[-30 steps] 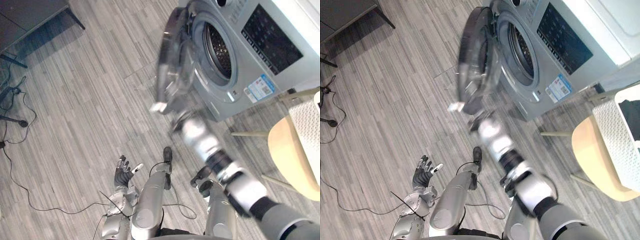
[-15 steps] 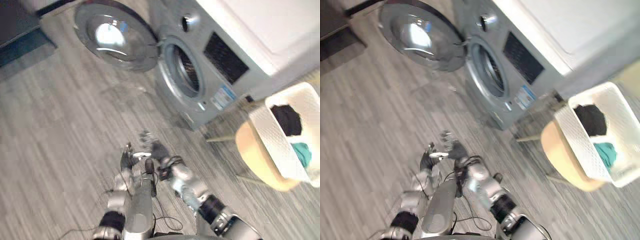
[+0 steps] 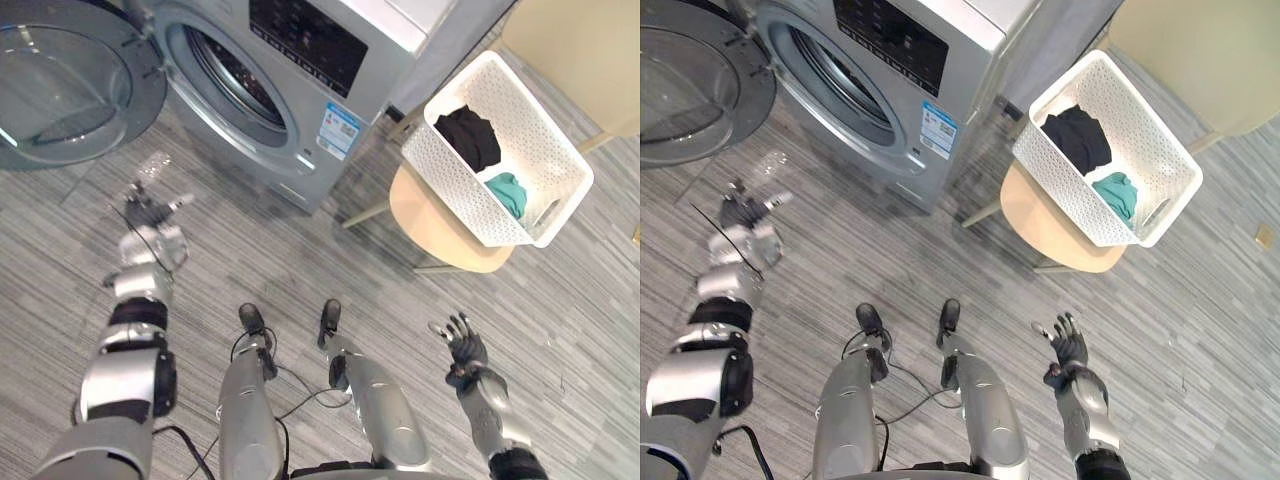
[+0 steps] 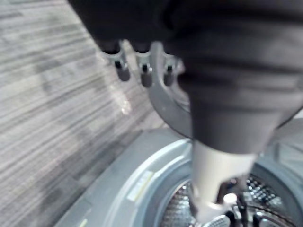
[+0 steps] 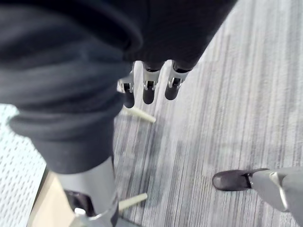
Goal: Pick up the laundry basket with both hands and put the clothes into the washing machine.
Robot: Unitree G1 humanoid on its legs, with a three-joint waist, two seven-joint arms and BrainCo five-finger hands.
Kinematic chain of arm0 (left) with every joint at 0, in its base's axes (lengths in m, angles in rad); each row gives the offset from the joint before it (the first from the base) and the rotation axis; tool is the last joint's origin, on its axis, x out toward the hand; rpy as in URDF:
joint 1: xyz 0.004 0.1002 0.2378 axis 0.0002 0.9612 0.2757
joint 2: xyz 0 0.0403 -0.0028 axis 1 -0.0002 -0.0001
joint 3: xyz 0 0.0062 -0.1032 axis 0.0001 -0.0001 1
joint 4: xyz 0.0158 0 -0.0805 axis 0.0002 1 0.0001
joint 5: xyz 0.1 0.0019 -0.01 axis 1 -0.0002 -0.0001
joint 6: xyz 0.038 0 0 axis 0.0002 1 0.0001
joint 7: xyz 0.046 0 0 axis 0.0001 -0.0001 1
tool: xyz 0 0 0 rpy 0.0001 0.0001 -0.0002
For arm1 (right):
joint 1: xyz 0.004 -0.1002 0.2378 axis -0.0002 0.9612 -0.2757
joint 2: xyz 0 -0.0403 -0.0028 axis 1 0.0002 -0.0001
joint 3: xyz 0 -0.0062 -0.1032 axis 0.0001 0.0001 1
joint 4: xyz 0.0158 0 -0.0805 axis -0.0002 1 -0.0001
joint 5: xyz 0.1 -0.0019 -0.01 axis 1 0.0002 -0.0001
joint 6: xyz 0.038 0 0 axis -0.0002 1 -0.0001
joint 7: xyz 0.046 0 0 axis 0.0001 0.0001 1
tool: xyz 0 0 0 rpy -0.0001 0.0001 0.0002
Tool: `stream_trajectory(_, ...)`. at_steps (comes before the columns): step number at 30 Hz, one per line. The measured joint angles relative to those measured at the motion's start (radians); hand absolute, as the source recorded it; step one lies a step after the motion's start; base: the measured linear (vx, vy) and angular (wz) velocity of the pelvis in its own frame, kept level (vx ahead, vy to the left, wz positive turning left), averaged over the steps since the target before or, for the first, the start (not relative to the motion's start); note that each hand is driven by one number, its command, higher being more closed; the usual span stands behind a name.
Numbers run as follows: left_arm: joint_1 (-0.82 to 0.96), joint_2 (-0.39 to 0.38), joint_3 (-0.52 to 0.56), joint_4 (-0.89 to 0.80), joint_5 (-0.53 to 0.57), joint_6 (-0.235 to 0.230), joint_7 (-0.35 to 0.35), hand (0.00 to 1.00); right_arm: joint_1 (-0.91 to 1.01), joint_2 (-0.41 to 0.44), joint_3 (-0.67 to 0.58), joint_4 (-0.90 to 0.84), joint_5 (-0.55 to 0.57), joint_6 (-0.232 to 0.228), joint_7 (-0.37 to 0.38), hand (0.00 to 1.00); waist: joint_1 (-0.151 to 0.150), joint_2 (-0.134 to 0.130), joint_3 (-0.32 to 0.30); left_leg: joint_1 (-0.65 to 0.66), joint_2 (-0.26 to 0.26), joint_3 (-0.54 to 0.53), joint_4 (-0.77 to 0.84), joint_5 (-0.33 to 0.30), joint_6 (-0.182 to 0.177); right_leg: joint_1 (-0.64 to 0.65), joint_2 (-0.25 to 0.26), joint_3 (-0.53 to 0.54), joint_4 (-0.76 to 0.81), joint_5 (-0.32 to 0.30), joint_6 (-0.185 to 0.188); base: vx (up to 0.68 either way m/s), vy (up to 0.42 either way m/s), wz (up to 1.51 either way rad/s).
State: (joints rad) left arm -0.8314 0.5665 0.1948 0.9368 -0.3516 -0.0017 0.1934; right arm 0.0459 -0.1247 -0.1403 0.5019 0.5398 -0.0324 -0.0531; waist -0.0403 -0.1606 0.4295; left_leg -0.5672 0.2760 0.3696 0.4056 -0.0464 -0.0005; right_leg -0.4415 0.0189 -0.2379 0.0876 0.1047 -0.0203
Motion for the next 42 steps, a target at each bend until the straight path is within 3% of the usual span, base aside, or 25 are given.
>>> stream_trajectory(8,-0.203,0.011,0.094,-0.002,0.007,0.021,-0.011,0.00,0.029,0.085,-0.226,-0.005,0.123,-0.002,-0.013,0.00,0.018,-0.018,0.017,-0.146,0.098,-0.013,0.180,-0.106,0.008,-0.055,0.056,0.007,-0.029,0.027,0.009,0.10,0.033,-0.23)
stream_trajectory(11,-0.273,0.013,0.118,-0.012,-0.012,0.025,-0.020,0.00,0.026,0.088,-0.264,-0.019,0.184,-0.005,-0.020,0.00,0.035,-0.024,0.023,-0.193,0.121,-0.019,0.215,-0.125,0.009,-0.079,0.072,0.008,-0.043,0.036,0.012,0.11,-0.003,-0.19)
stream_trajectory(19,-0.351,0.033,0.122,-0.040,-0.011,0.026,0.015,0.00,0.001,0.119,-0.263,-0.105,0.275,-0.035,-0.016,0.00,0.041,-0.045,0.038,-0.217,0.182,-0.021,0.272,-0.162,-0.010,-0.086,0.118,0.035,-0.053,0.042,0.016,0.09,-0.020,-0.20)
stream_trajectory(30,-0.320,0.074,0.228,-0.047,-0.013,0.030,0.045,0.00,0.003,0.119,-0.235,-0.122,0.278,-0.037,-0.001,0.00,0.059,-0.045,0.038,-0.188,0.191,-0.019,0.259,-0.159,-0.016,-0.065,0.129,0.037,-0.054,0.041,0.015,0.07,-0.013,0.00)
stream_trajectory(36,-0.260,0.092,0.336,-0.067,-0.013,0.036,0.048,0.00,0.007,0.117,-0.239,-0.041,0.275,-0.025,0.011,0.00,0.083,-0.044,0.039,-0.165,0.168,-0.041,0.233,-0.149,-0.030,-0.040,0.121,0.016,-0.054,0.026,-0.006,0.06,-0.012,0.16)
stream_trajectory(42,-0.156,0.101,0.397,-0.095,-0.029,0.036,0.049,0.00,0.006,0.117,-0.243,-0.029,0.274,-0.022,0.012,0.00,0.088,-0.042,0.039,-0.140,0.151,-0.061,0.222,-0.144,-0.034,-0.005,0.113,-0.008,-0.047,0.009,-0.022,0.08,0.009,0.18)
